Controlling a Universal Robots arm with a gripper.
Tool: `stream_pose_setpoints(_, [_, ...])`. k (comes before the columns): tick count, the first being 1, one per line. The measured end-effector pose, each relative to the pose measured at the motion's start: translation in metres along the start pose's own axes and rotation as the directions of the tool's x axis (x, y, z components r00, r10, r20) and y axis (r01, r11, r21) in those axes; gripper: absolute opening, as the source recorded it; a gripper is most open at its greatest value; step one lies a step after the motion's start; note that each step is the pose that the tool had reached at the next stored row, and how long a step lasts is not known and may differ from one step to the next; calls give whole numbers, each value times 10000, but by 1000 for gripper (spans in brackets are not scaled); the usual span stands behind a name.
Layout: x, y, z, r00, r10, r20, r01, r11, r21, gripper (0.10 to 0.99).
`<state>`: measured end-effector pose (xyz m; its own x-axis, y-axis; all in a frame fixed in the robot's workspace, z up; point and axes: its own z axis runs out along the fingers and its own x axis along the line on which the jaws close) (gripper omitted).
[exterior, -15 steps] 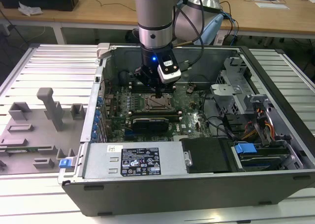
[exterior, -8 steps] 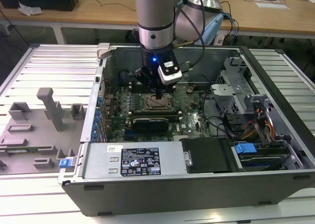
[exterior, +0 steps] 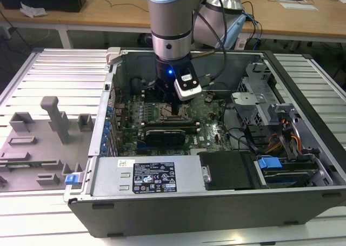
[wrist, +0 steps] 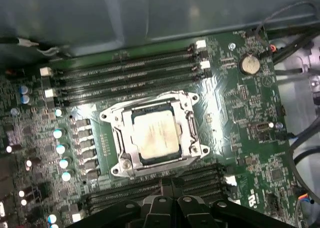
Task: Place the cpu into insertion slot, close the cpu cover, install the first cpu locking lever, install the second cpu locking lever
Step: 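Install the second cpu locking lever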
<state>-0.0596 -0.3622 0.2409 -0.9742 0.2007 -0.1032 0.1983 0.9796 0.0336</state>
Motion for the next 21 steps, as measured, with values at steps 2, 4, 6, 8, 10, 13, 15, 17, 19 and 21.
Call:
stream_pose_setpoints(2, [12, -8, 10, 9999, -148, -4, 148, 9999, -16, 106])
stream_pose_setpoints(4, [21, -10, 17, 9993, -368, -13, 368, 9993, -37, 106])
stream_pose_setpoints(6, [31, -13, 32, 9980, -625, -20, 625, 9980, -65, 106])
stream_pose_setpoints(8, [61, -20, 59, 9970, -773, -24, 773, 9970, -81, 106])
stream_pose_setpoints(10, [105, -34, 89, 9966, -829, -27, 829, 9965, -101, 106])
stream_pose_setpoints(13, [160, -99, 155, 9960, -890, -44, 889, 9958, -237, 106])
stream_pose_setpoints(15, [155, -168, 180, 9961, -881, -66, 877, 9952, -438, 106])
stream_pose_setpoints(17, [152, -208, 190, 9962, -864, -86, 857, 9944, -617, 106])
stream_pose_setpoints(19, [177, -236, 203, 9964, -837, -121, 822, 9925, -903, 106])
stream_pose_setpoints(21, [203, -243, 216, 9965, -824, -143, 804, 9908, -1092, 106])
